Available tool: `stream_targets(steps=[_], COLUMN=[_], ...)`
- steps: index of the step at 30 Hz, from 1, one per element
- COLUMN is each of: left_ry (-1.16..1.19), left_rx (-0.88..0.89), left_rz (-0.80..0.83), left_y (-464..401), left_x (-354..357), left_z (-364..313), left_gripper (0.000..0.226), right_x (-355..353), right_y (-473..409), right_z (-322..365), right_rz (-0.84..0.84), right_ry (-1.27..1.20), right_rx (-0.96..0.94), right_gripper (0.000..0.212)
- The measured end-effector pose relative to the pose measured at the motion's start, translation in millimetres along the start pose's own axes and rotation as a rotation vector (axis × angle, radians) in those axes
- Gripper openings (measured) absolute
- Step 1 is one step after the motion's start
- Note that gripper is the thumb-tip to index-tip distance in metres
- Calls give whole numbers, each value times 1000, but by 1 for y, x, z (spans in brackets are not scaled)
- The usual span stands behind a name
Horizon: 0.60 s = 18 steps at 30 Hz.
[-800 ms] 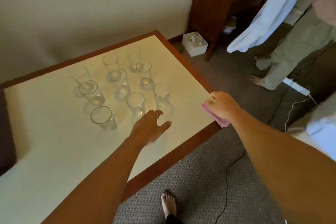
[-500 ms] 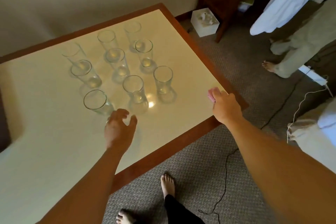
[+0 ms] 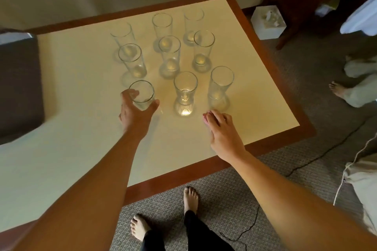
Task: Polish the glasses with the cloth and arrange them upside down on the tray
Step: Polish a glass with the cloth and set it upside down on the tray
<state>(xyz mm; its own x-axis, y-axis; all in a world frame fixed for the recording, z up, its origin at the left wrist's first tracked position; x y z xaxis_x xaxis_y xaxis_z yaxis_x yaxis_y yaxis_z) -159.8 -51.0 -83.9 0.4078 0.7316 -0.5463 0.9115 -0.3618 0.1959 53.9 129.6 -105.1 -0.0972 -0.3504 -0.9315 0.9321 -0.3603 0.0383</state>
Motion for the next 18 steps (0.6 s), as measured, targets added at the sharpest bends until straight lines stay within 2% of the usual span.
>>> stream_targets(steps=[4,7,9,10,12,16,17,18], left_ry=[243,592,761,809,855,870,851,837], left_rx=[-118,-279,-387,-418,-423,-367,-359,-346], left_rz=[59,67,80,96,130,88,45,-13], left_y=[8,25,39,45,55,67,69,71], left_x=[0,-11,-24,-31,-47,-87,-100,-115], left_z=[10,13,12,9,-1,-29,-33,-36], left_gripper=[65,59,42,33,30,86,89,82], right_x=[9,-5,-23,-35,-59,-75,-72,-66], right_y=[-9,-19,-27,-35,-60,-83,-71,-55], right_z=[21,79,120,139,176,243,258,273], right_rz=[21,83,73,45,-18,40,51,74], right_ry=[-264,-707,-1033,-1118,-1099,-1010,-926,-835], right_rx=[13,54,99,90,3,-136,-199,-286], right_gripper=[48,40,37,38,38,45,53,59])
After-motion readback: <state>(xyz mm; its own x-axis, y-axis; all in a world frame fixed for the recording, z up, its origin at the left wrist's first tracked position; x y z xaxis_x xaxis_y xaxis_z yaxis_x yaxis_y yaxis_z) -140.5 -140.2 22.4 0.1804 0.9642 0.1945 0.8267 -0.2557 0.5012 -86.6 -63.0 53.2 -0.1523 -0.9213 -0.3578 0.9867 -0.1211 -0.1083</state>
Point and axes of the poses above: each hand's wrist, its own y-axis away from the middle knuckle, its own x-axis out of the palm, z = x × y, the point moved 8 cm from there along -y, towards the middle knuckle, and after that the axes turned 8 degrees about z, right-handed, at the moved point
